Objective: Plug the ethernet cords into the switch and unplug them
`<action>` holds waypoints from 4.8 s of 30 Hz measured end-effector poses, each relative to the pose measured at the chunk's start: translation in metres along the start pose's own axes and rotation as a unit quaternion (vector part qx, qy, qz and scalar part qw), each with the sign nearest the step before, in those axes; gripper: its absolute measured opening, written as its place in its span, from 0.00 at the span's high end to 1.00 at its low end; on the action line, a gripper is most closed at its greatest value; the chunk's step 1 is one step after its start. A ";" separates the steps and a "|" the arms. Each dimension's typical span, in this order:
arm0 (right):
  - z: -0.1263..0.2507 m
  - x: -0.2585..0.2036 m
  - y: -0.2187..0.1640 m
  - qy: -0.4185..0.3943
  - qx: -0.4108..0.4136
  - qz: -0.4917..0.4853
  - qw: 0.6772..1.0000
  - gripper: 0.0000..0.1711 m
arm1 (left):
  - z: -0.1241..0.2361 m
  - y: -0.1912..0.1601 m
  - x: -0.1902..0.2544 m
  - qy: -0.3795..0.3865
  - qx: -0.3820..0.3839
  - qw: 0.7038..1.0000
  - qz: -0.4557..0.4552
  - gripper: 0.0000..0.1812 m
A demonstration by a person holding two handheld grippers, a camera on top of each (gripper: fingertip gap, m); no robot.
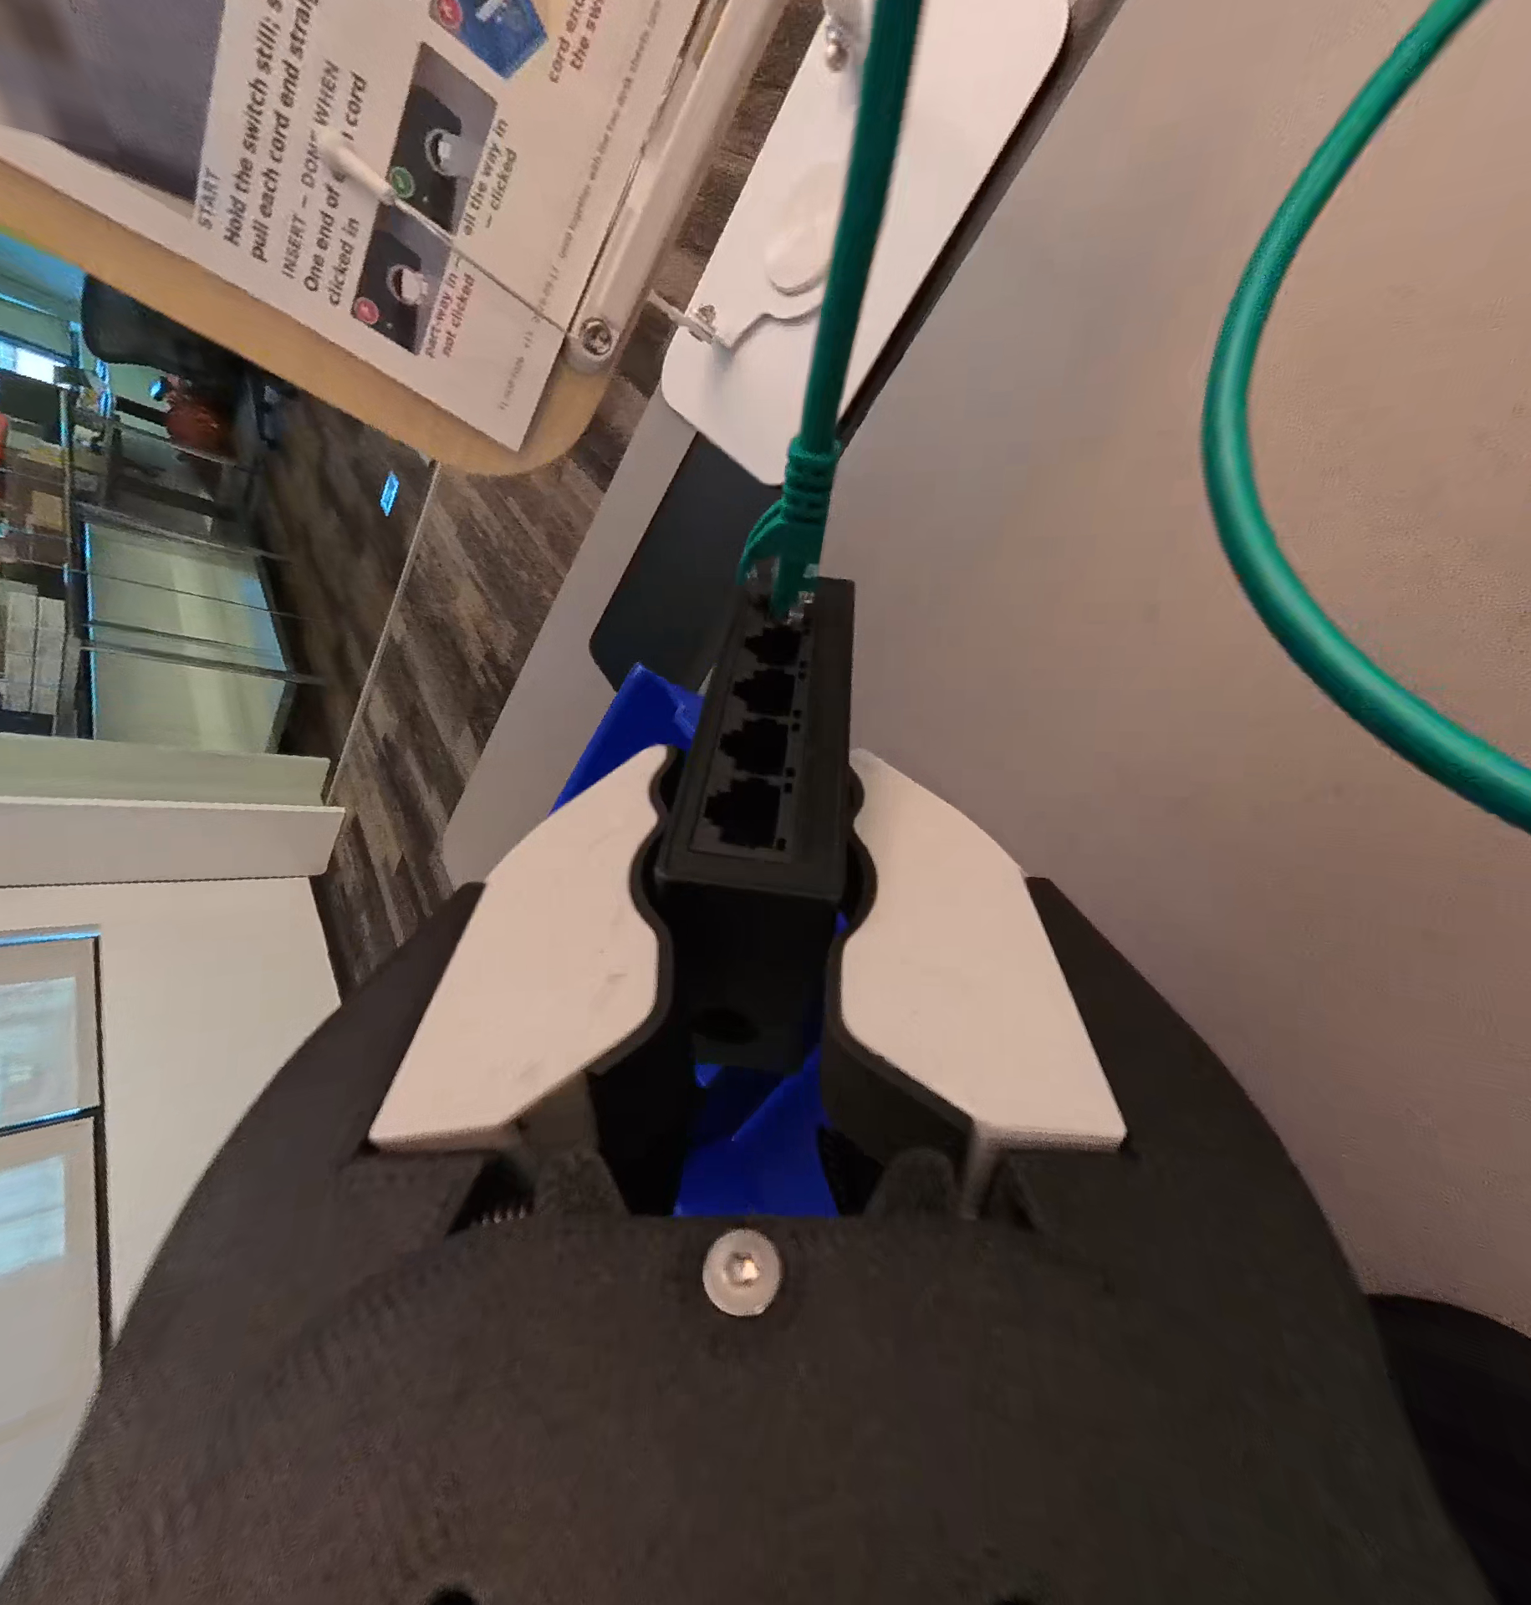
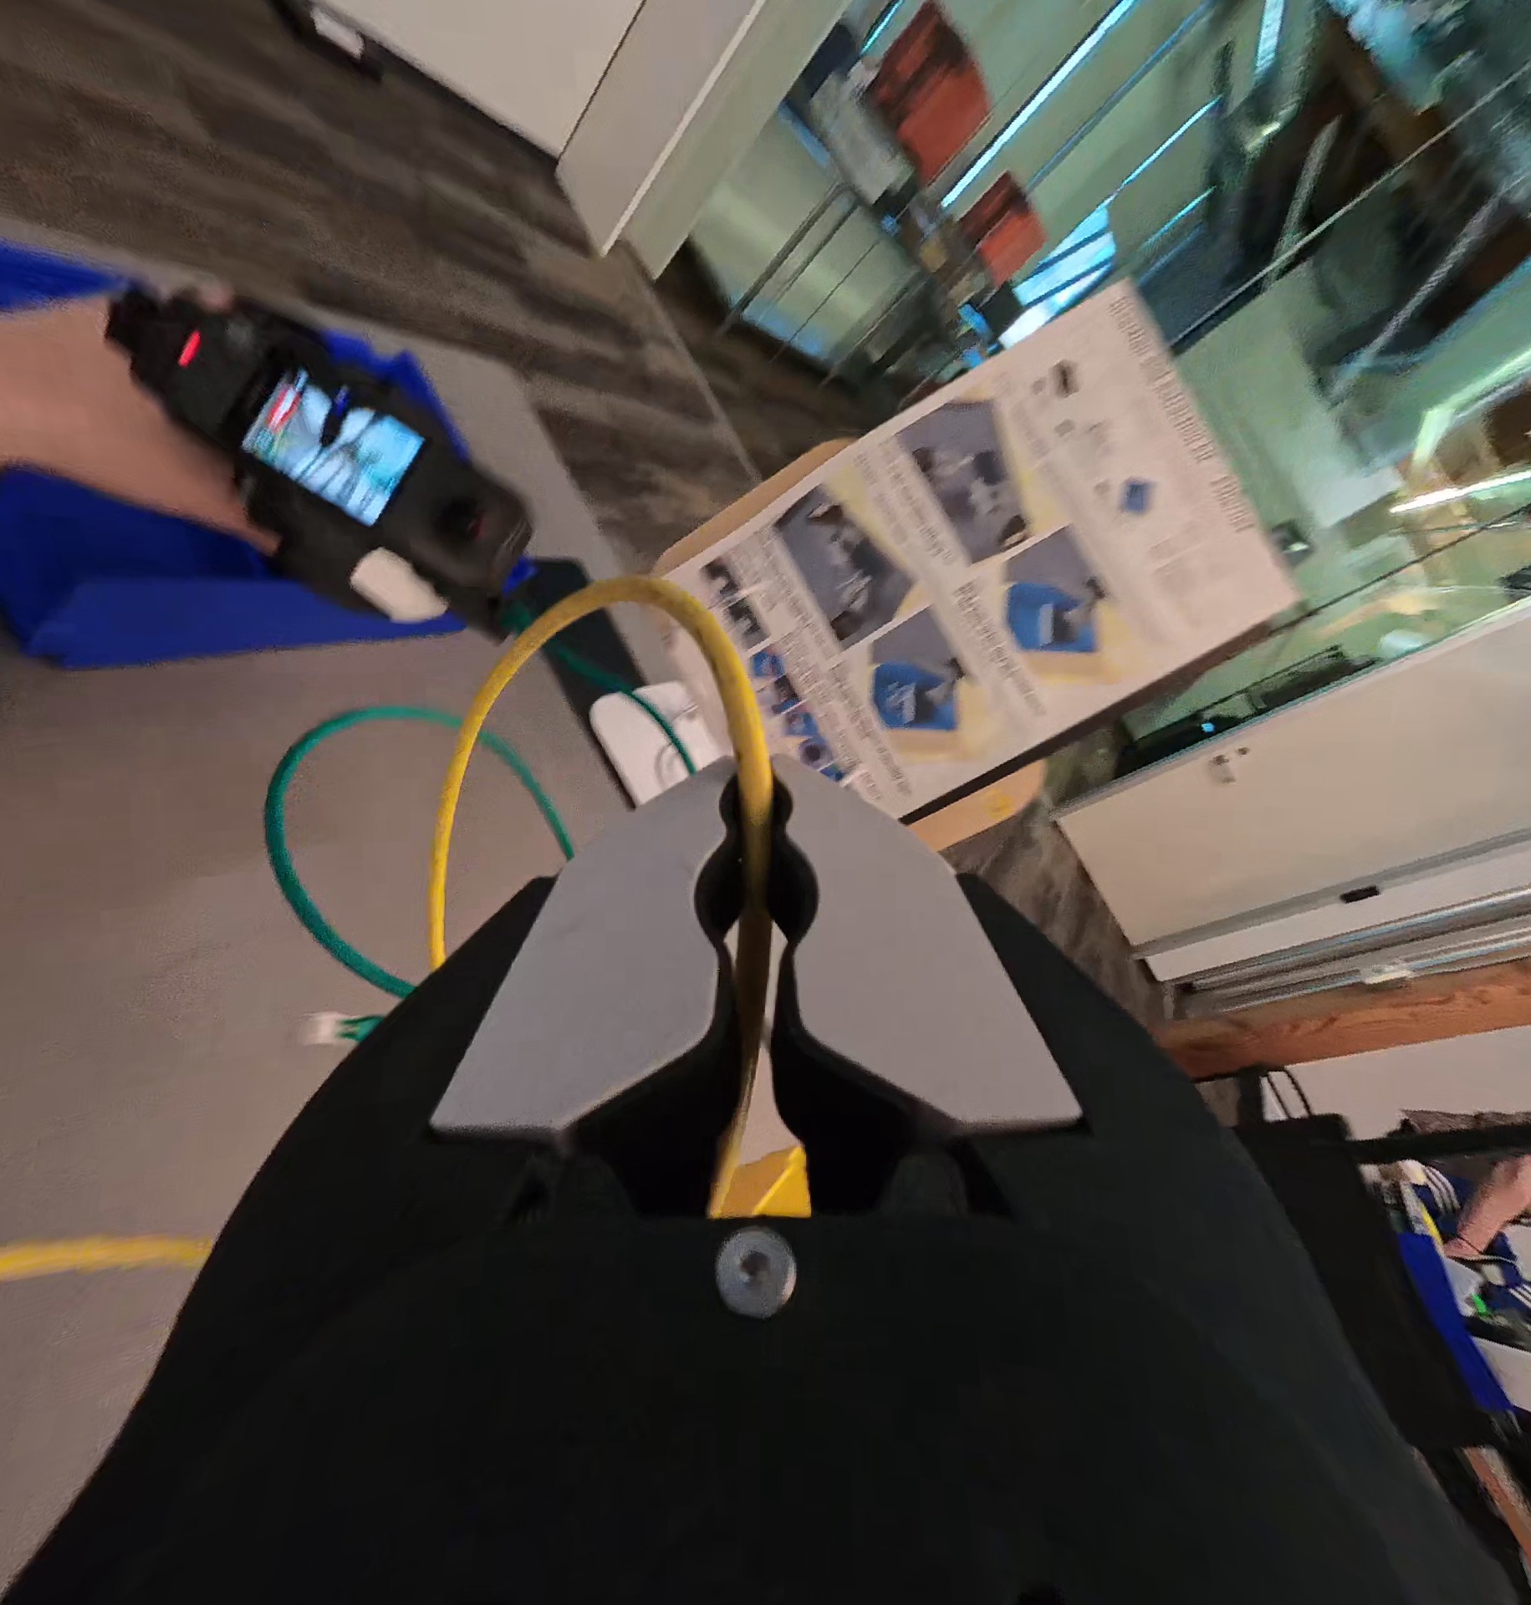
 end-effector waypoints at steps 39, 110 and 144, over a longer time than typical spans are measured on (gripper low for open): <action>0.084 0.182 -0.111 -0.042 -0.140 -0.104 0.984 0.99 | 0.004 0.034 0.029 -0.028 0.058 0.997 -0.043 0.84; -0.085 -0.090 -0.090 0.014 0.211 0.174 0.962 0.77 | 0.096 0.093 0.065 0.075 0.340 0.910 -0.222 0.84; -0.091 -0.067 -0.115 -0.236 0.027 0.145 0.960 0.97 | 0.083 0.107 0.036 -0.177 0.408 0.867 0.225 0.47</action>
Point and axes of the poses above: each gripper's, where its closed fingertips meet, z back along the fingers, y out of its top, x = y × z across the jaws, the point moved 5 cm from there along z, back along the fingers
